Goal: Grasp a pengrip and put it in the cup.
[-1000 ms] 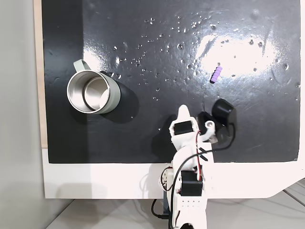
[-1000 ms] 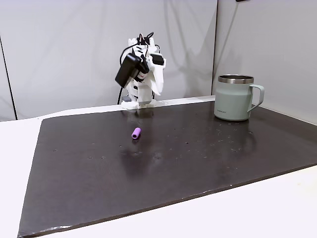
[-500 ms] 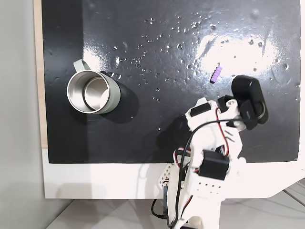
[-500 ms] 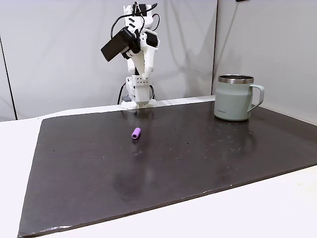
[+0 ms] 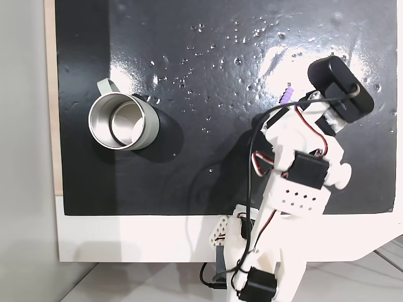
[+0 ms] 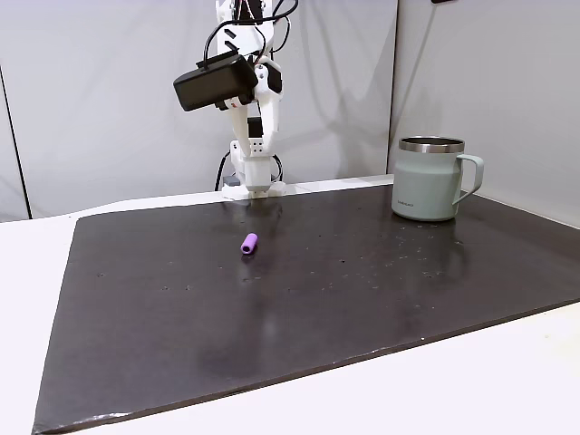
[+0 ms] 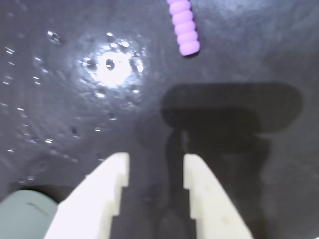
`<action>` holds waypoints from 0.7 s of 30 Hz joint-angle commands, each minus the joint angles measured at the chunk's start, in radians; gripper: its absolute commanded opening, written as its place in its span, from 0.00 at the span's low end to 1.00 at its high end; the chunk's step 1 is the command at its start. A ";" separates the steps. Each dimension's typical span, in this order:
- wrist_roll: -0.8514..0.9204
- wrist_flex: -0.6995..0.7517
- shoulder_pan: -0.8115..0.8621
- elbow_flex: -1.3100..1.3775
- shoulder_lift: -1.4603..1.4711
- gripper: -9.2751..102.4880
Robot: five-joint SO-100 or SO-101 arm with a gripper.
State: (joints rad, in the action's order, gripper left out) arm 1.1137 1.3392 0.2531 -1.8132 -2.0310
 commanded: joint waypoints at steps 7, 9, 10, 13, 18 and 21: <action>0.169 -0.028 0.064 0.193 0.262 0.28; 0.187 -0.034 0.066 0.193 0.299 0.29; 0.190 -0.046 0.066 0.192 0.316 0.30; 0.193 -0.100 0.071 0.187 0.370 0.30; 0.204 -0.155 0.072 0.192 0.440 0.30; 0.210 -0.192 0.081 0.193 0.474 0.31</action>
State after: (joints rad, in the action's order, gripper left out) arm 1.3116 1.1934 0.3160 -1.6858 -1.5585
